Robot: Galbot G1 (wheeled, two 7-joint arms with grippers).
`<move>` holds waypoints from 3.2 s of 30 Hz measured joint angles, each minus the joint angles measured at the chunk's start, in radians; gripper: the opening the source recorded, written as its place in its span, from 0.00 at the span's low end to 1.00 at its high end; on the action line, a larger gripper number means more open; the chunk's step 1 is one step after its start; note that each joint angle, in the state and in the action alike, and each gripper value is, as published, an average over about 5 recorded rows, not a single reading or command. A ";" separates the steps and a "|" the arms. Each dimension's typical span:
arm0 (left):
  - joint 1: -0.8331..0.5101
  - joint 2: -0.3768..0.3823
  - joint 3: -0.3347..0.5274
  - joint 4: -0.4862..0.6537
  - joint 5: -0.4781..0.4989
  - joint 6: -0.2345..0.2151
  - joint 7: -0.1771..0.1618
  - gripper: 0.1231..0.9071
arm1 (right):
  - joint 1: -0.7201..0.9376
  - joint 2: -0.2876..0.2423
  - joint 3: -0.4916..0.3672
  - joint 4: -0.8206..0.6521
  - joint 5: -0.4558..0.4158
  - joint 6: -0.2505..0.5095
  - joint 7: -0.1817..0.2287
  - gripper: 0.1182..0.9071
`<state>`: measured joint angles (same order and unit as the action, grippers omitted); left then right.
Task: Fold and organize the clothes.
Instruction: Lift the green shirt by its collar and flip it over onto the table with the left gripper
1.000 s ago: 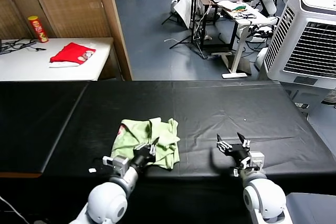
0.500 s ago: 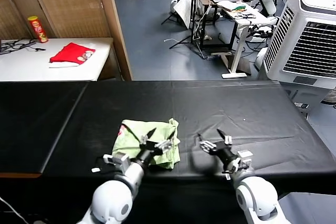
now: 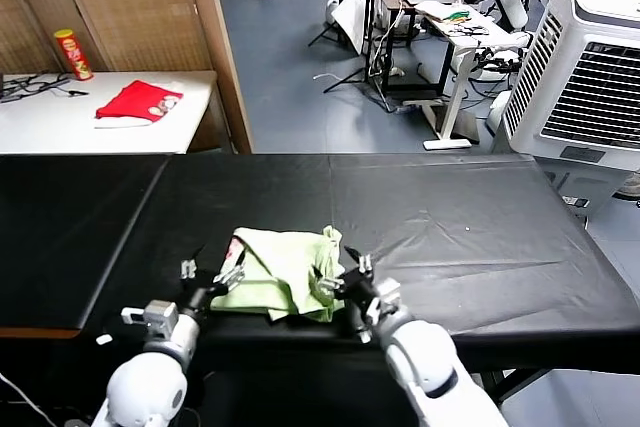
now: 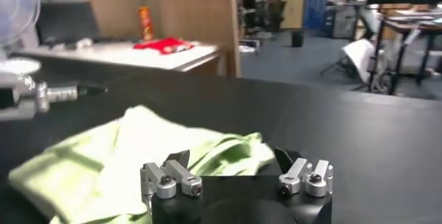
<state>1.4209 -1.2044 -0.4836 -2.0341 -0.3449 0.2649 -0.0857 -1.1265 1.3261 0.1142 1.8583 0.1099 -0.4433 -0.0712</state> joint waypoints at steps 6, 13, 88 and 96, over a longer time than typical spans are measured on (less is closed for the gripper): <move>0.019 -0.007 -0.026 0.017 0.000 -0.016 0.004 0.86 | 0.003 0.030 0.006 -0.044 -0.094 0.023 0.085 0.86; 0.026 -0.014 -0.041 0.033 -0.040 -0.036 0.027 0.86 | -0.015 0.074 0.070 -0.038 -0.048 0.058 0.169 0.86; 0.050 0.332 -0.095 -0.162 -0.010 0.135 -0.059 0.03 | -0.222 0.098 0.287 0.191 0.011 0.096 0.130 0.86; -0.023 0.151 0.167 -0.144 0.067 0.145 -0.035 0.06 | -0.236 0.081 0.269 0.184 0.024 0.088 0.103 0.86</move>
<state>1.3976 -1.0533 -0.3167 -2.1781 -0.2784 0.4095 -0.1210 -1.3621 1.4071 0.3830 2.0425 0.1340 -0.3549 0.0316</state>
